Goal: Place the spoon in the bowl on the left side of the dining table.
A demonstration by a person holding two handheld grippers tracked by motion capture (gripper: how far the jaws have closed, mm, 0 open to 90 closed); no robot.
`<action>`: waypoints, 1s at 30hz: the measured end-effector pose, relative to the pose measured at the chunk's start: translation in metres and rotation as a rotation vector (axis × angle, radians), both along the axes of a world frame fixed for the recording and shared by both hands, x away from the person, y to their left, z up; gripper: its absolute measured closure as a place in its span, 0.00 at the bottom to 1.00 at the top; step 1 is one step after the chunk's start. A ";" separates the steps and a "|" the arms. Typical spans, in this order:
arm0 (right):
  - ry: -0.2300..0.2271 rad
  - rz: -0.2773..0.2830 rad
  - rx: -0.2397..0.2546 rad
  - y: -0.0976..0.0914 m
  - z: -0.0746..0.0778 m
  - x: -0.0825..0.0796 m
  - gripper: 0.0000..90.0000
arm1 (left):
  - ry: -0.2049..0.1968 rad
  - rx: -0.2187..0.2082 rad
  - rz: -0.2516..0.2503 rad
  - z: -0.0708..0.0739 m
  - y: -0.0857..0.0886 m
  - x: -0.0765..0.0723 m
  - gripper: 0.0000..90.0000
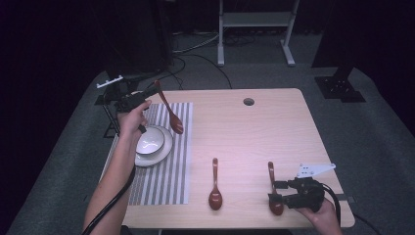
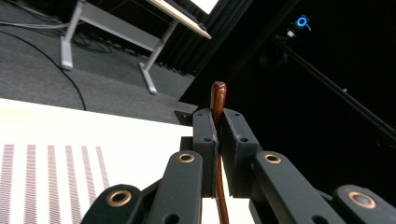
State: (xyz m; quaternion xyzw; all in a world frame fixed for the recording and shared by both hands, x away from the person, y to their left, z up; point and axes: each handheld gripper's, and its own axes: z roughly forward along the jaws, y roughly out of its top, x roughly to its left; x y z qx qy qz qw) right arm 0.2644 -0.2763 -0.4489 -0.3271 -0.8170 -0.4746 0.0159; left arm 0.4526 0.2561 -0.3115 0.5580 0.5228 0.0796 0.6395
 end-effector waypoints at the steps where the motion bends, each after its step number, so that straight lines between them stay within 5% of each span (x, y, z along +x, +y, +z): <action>1: 0.001 -0.001 0.001 0.000 0.000 0.000 0.43 | 0.000 0.001 0.004 0.000 0.002 0.000 0.94; 30: 0.005 -0.003 -0.003 0.000 -0.001 0.001 0.43 | 0.016 -0.020 0.160 -0.007 0.070 -0.008 0.94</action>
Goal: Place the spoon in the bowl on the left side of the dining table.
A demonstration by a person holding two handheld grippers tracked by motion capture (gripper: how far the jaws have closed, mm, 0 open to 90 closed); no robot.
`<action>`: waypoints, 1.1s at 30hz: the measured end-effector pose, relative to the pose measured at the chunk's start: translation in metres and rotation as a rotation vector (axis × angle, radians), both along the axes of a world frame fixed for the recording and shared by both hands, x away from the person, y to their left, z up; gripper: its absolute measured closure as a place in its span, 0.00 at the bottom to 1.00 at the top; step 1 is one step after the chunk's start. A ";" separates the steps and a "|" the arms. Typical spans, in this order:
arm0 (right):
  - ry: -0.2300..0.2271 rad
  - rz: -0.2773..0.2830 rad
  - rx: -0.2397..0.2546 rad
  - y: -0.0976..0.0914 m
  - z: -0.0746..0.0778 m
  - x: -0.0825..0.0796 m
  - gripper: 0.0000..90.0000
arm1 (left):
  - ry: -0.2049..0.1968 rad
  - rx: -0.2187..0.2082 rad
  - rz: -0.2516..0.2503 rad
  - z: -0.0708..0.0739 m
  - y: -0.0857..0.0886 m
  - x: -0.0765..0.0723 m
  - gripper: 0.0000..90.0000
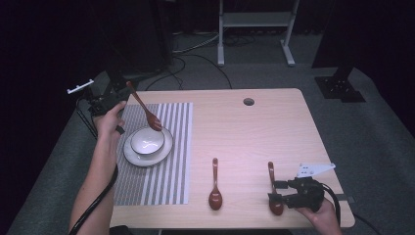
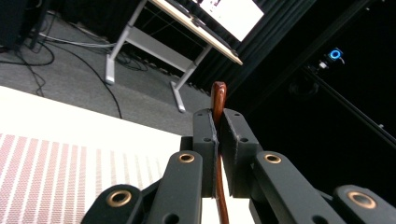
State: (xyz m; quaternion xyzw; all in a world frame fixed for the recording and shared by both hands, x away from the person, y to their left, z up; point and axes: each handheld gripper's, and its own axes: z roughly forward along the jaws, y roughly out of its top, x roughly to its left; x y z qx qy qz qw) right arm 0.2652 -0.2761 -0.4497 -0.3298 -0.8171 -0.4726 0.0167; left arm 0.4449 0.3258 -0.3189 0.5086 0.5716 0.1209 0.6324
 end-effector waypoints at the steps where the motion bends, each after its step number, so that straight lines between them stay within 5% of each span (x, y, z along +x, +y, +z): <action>1: 0.001 0.000 0.000 0.000 0.000 0.000 0.43 | 0.000 -0.004 0.005 -0.001 0.001 0.000 0.94; 33: 0.000 0.001 -0.003 0.002 0.000 0.000 0.44 | 0.039 -0.041 0.163 -0.037 0.049 -0.010 0.94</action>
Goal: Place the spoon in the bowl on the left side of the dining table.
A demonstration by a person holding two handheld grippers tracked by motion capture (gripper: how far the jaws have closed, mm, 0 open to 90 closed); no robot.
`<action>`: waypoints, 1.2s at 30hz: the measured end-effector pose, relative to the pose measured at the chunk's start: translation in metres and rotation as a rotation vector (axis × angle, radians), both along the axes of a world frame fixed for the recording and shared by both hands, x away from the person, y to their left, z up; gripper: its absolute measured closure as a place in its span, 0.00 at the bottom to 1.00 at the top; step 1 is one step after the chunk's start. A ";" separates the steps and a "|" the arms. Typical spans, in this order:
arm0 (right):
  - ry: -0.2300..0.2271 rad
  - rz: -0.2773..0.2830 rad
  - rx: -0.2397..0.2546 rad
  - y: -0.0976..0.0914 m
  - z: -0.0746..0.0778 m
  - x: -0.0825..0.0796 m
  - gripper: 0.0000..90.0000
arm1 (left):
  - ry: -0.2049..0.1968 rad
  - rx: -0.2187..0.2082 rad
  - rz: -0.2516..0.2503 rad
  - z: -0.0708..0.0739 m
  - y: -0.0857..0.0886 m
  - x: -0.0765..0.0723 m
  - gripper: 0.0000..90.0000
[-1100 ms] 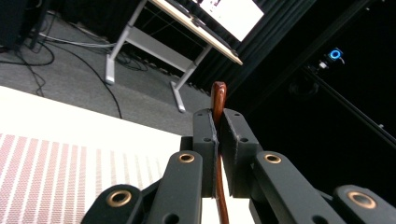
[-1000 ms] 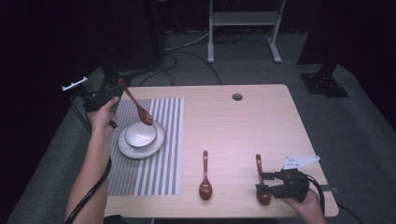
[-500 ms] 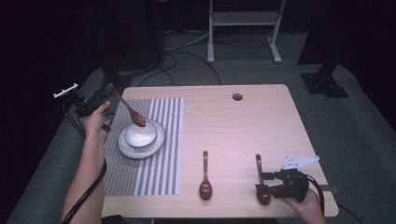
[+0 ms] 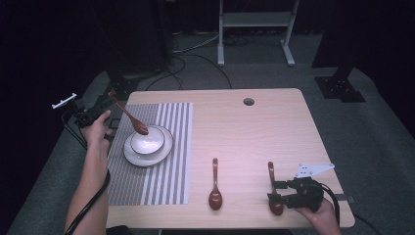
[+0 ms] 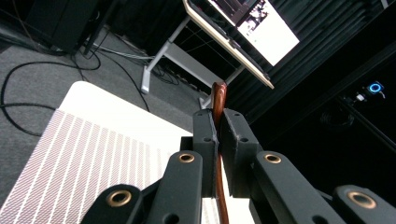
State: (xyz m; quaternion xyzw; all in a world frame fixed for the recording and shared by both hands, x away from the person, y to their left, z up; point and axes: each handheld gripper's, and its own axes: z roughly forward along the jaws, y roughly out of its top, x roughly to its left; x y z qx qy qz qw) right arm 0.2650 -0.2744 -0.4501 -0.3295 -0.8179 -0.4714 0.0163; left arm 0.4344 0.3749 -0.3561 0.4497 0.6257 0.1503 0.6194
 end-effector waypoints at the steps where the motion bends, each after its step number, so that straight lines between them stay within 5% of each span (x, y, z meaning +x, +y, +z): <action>1: 0.000 0.001 0.001 0.000 0.000 0.000 0.44 | 0.004 -0.001 0.005 -0.002 0.001 0.000 0.94; 18: 0.000 0.004 0.001 0.001 -0.001 0.000 0.44 | 0.044 -0.028 0.014 -0.038 0.007 -0.003 0.94; 36: 0.002 0.008 0.000 0.001 -0.001 0.000 0.44 | 0.043 -0.040 -0.061 -0.064 -0.007 -0.004 0.94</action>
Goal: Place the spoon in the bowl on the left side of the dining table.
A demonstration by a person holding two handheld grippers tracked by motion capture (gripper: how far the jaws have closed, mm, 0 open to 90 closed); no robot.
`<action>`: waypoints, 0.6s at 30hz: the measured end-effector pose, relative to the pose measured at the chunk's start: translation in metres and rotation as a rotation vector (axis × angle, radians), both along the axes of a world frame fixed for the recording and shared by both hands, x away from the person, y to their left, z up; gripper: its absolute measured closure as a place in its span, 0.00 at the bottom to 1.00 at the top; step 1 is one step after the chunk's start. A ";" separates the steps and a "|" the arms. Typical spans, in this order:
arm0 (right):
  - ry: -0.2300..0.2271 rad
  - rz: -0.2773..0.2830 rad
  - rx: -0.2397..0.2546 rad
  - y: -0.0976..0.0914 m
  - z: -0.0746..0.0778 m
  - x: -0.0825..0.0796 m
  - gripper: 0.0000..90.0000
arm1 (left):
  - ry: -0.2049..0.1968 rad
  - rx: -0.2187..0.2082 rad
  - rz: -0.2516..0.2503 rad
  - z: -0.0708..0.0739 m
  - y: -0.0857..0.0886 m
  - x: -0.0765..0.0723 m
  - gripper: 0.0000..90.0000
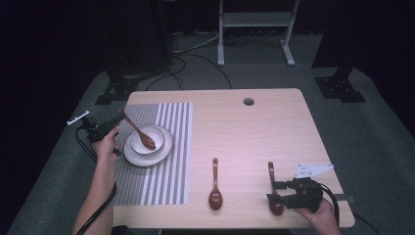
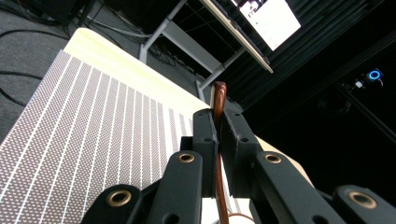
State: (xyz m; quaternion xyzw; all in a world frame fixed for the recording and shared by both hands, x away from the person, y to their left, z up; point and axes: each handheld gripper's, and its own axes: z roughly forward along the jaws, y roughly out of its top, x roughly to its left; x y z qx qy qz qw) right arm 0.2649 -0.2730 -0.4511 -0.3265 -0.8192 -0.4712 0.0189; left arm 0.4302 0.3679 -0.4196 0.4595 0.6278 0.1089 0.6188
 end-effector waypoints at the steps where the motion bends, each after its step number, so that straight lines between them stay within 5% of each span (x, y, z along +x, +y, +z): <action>1: 0.001 0.000 0.001 0.000 0.000 0.000 0.44 | 0.002 -0.005 0.000 -0.001 -0.001 0.000 0.94; 18: 0.004 0.004 -0.001 0.002 -0.001 0.000 0.44 | 0.010 -0.008 -0.028 -0.010 -0.002 -0.004 0.92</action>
